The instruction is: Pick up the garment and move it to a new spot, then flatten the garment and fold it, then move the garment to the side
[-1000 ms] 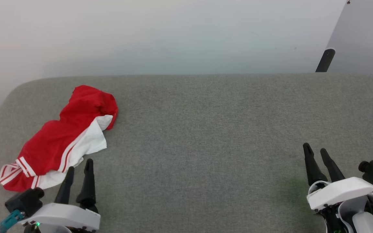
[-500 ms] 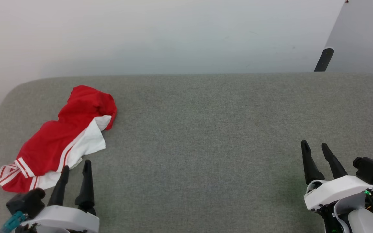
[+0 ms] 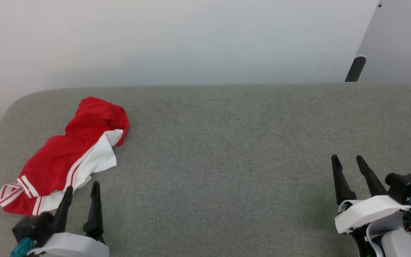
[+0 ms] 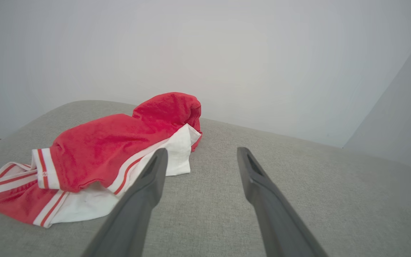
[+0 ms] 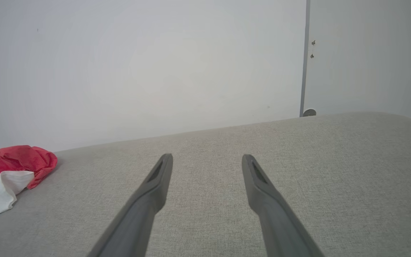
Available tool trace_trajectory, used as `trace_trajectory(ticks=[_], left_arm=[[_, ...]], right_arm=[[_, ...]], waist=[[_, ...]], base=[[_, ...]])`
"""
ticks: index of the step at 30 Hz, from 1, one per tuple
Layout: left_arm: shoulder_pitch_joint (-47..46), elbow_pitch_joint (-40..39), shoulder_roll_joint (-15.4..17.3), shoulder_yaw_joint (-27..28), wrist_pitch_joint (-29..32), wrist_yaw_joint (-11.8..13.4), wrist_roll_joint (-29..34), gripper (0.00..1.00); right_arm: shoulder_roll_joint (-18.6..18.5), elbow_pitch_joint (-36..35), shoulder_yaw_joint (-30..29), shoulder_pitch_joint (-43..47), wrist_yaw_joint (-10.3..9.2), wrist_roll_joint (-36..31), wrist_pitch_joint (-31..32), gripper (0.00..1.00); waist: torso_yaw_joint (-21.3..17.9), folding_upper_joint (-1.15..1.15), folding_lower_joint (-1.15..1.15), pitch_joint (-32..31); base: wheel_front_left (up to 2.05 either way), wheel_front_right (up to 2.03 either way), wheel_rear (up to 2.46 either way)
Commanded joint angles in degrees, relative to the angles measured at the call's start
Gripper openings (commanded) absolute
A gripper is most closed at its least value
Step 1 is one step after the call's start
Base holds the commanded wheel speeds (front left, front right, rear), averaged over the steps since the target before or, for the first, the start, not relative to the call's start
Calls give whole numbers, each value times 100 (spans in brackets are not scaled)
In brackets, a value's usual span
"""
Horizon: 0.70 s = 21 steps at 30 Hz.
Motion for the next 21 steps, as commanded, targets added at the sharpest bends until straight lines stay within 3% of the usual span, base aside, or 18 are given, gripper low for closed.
trace_trajectory(ticks=[1,21], left_arm=[[17,-40,43,22,-50,-22,164,100],[86,-7,149,-20,-290,-44,880,100]], right_arm=[[-21,-17,-22,-56,4,-161,-56,100],[45,-110,-232,-44,5,-968,-299,100]], waist=[[-6,0,0,-11],[0,0,0,2]], base=[[0,0,0],[0,0,0]])
